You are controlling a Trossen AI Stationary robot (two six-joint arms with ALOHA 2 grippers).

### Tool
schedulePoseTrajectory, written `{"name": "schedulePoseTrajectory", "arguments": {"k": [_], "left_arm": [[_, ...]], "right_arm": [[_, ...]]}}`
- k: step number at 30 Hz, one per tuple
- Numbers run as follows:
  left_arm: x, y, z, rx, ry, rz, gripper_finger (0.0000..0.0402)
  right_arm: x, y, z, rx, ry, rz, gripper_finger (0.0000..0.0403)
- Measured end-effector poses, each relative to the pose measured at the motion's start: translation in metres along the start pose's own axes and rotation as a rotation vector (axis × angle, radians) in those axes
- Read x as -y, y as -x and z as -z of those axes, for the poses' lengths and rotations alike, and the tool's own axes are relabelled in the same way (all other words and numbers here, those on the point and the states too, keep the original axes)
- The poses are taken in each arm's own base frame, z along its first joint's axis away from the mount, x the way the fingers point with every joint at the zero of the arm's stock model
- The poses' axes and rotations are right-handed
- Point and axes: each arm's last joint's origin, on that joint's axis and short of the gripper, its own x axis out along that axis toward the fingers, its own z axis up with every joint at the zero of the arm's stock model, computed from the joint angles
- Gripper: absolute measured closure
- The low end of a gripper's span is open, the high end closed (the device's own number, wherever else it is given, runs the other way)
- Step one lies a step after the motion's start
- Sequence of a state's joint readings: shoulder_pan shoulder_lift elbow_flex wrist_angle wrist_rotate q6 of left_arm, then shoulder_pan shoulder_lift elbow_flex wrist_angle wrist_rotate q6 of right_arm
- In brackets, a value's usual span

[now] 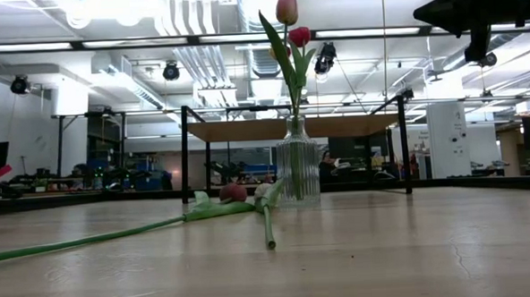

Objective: Pick and place flowers into a vace then onto a shelf
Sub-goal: Put the maroon tulip into the bottom transparent vase

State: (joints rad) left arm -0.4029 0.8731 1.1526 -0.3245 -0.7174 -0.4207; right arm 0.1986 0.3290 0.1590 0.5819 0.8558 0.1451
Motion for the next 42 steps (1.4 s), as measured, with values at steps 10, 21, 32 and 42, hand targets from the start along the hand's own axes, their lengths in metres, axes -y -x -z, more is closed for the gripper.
{"name": "schedulePoseTrajectory", "arguments": {"k": [10, 21, 32, 42], "left_arm": [[0.029, -0.069, -0.006, -0.212, 0.092, -0.274, 0.0178], [0.050, -0.109, -0.008, -0.411, 0.125, -0.405, 0.0178], [0.053, -0.143, 0.038, -0.622, 0.105, -0.483, 0.0178], [0.041, -0.154, 0.089, -0.750, 0.126, -0.521, 0.0178]], "right_arm": [[0.000, 0.000, 0.000, -0.001, -0.103, 0.000, 0.0394], [-0.002, 0.000, 0.000, -0.014, -0.026, -0.075, 0.0394], [-0.002, 0.000, 0.002, -0.026, 0.012, -0.076, 0.0394], [-0.002, 0.000, 0.003, -0.032, 0.046, -0.075, 0.0394]]}}
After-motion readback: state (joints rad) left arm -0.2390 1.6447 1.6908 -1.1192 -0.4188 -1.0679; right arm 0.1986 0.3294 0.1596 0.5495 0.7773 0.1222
